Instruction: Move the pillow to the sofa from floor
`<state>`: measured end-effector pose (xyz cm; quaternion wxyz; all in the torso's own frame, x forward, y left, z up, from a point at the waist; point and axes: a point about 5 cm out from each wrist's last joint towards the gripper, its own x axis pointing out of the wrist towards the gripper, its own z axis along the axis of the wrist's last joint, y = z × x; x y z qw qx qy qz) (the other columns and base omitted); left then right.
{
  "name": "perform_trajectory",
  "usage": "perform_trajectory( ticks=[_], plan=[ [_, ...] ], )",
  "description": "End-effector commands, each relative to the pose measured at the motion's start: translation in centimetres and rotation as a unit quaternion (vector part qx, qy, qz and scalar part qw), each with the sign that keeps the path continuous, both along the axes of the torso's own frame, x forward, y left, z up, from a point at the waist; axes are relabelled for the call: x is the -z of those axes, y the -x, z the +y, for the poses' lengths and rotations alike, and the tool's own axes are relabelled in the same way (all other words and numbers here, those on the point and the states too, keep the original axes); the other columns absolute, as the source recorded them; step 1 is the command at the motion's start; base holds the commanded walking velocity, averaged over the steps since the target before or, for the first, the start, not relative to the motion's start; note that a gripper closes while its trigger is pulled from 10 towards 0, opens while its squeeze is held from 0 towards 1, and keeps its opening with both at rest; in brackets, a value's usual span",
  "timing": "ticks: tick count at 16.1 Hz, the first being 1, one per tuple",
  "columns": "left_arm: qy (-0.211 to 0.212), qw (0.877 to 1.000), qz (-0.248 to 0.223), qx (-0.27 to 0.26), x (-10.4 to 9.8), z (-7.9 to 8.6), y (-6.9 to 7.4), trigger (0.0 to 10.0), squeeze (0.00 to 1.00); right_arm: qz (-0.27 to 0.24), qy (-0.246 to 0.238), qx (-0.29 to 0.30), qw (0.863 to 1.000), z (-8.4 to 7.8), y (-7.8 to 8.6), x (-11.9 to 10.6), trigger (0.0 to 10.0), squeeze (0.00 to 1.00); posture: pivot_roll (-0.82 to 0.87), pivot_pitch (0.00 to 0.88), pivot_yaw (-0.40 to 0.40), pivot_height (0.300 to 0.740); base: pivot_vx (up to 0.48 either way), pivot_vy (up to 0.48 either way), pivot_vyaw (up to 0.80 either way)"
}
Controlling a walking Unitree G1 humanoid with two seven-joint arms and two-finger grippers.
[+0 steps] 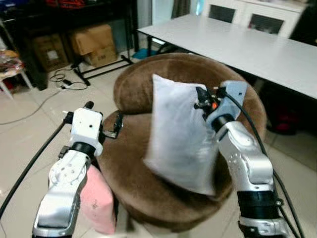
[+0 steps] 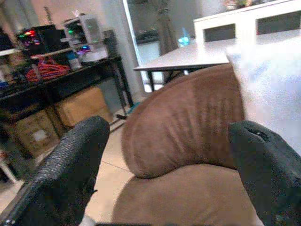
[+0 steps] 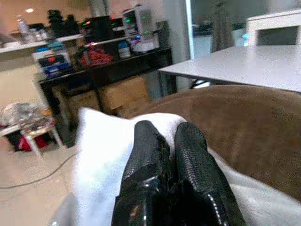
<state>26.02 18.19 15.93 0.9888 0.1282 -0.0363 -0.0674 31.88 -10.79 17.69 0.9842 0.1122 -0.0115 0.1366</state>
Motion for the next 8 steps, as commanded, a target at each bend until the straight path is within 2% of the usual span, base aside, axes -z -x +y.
perform_trajectory(
  ticks=[1,6,8],
  plan=[
    [-0.002,1.0,-0.002,-0.001,-0.24,0.1,-0.13,10.0,0.0,-0.033,-0.002,-0.009,0.999,0.38,-0.06,-1.43,10.0,0.0,-0.03,0.0,-0.025,0.74,0.33,0.0,0.0],
    [-0.004,1.0,-0.002,0.0,-0.25,0.0,-0.15,10.0,0.0,-0.035,0.001,-0.019,0.999,0.56,-0.09,-1.49,10.0,0.0,-0.03,0.0,-0.026,0.74,0.329,0.0,0.0],
    [-0.006,1.0,-0.001,-0.002,-0.23,0.05,-0.11,10.0,0.0,-0.033,0.006,-0.046,0.998,1.28,-0.16,-1.65,10.0,0.0,-0.02,0.0,-0.03,0.74,0.291,0.0,0.0]
  ],
)
